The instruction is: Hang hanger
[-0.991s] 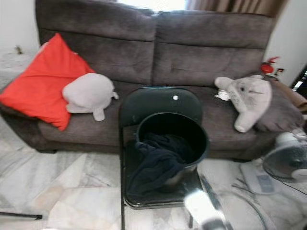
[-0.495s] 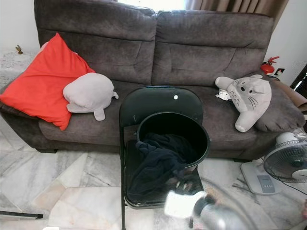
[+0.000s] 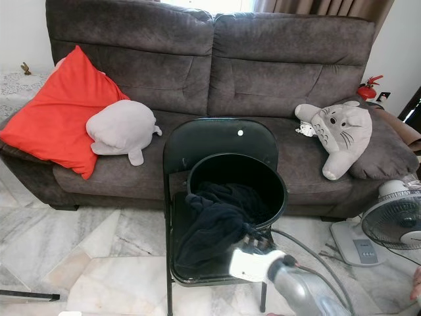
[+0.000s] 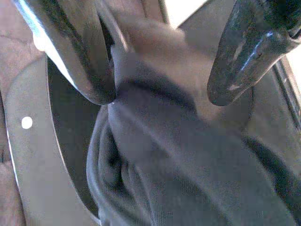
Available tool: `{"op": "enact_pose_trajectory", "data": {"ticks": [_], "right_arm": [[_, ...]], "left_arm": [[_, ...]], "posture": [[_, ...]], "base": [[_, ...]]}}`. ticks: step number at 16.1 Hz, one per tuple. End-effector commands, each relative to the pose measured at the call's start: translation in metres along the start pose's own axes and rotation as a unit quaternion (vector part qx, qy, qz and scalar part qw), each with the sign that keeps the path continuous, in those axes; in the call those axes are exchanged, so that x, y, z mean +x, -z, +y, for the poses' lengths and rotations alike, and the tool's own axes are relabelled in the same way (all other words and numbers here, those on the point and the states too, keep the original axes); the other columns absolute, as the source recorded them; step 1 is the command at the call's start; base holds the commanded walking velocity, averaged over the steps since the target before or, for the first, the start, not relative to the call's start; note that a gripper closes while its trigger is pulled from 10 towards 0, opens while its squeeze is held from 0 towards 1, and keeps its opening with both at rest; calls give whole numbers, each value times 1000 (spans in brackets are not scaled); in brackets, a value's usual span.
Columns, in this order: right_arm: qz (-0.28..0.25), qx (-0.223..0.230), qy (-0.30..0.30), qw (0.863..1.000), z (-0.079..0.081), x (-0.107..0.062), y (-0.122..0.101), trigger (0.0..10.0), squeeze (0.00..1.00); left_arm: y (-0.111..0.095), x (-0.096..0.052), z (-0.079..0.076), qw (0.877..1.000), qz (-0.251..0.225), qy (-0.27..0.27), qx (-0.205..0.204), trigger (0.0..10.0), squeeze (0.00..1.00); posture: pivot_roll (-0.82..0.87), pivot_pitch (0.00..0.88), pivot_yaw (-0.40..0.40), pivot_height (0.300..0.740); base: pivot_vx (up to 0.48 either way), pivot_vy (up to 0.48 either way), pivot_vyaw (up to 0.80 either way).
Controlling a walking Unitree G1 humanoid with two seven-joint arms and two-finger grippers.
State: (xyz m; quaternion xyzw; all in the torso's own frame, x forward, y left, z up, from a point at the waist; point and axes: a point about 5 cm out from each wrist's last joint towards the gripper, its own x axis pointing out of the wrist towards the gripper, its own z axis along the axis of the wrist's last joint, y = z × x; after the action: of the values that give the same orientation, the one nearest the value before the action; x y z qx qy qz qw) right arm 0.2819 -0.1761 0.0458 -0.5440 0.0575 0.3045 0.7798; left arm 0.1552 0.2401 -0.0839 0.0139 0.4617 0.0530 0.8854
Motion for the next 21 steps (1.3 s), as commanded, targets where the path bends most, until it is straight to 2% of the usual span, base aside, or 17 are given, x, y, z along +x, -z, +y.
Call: {"op": "enact_pose_trajectory", "data": {"ticks": [1,7,8,14,16,21], "right_arm": [[-1,-4,-5,1000,1,2,1,10000,0],[-11,-13,-25,1000,3,10,-1,10000,0],[-24,-22,-44,998,7,14,-5,10000,0],[-59,-35,-48,997,3,24,-19,10000,0],[-63,-37,-46,996,2,26,-20,0,0],[-65,-32,-37,997,0,28,-21,0,0]], "left_arm": [[7,-1,1,1000,14,-2,-3,10000,0],[7,-1,1,1000,16,1,1,10000,0],[7,-2,1,1000,16,1,3,10000,0],[7,-2,1,1000,16,1,6,10000,0],[7,-1,1,1000,16,1,7,10000,0],[7,-2,2,1000,15,0,12,10000,0]], "posture": [[-74,53,-40,740],[-68,53,-38,740],[-64,54,-38,740],[-57,55,-39,740],[-57,55,-38,740],[-58,55,-38,740]], "base": [[0,0,0],[0,0,0],[0,0,0],[0,0,0],[0,0,0],[0,0,0]]}}
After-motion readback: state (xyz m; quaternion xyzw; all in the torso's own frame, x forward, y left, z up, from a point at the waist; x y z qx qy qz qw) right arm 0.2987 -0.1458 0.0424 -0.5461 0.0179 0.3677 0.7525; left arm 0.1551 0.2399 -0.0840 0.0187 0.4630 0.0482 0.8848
